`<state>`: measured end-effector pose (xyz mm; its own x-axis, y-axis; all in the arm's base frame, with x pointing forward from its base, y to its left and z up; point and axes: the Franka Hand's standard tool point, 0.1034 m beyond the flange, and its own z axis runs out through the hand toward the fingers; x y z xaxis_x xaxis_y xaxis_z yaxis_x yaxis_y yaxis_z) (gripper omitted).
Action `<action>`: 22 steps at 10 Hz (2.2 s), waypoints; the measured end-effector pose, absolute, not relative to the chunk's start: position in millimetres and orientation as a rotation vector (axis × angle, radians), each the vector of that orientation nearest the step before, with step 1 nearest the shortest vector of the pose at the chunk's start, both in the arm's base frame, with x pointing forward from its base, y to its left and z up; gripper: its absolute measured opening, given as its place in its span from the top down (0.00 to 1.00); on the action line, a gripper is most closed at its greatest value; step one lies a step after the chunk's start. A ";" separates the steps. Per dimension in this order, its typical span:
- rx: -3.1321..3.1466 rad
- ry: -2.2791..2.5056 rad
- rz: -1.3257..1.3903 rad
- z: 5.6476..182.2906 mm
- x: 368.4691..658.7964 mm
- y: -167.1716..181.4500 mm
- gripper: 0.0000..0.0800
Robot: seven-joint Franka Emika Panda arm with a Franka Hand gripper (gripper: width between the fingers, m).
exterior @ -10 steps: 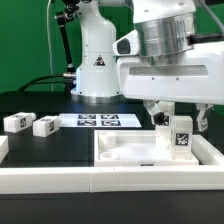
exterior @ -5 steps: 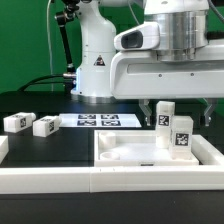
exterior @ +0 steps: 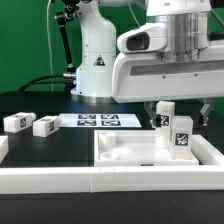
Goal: Assemble square table
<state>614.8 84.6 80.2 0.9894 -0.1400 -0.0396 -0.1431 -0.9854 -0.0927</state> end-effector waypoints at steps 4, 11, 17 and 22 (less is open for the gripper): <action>-3.029 0.319 0.055 80.2 614.7 84.9 0.64; -2.778 1.206 0.052 79.7 615.4 92.7 0.64; -2.305 1.882 0.069 79.8 619.6 104.8 0.64; -2.027 2.160 0.142 79.8 618.6 113.4 0.64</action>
Offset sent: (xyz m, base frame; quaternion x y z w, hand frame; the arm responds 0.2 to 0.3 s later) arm 0.0000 0.0000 0.0000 0.0000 0.0000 0.0650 0.9979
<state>618.6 113.4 79.8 -0.0573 -0.9795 -0.1929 -0.9964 0.0684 -0.0510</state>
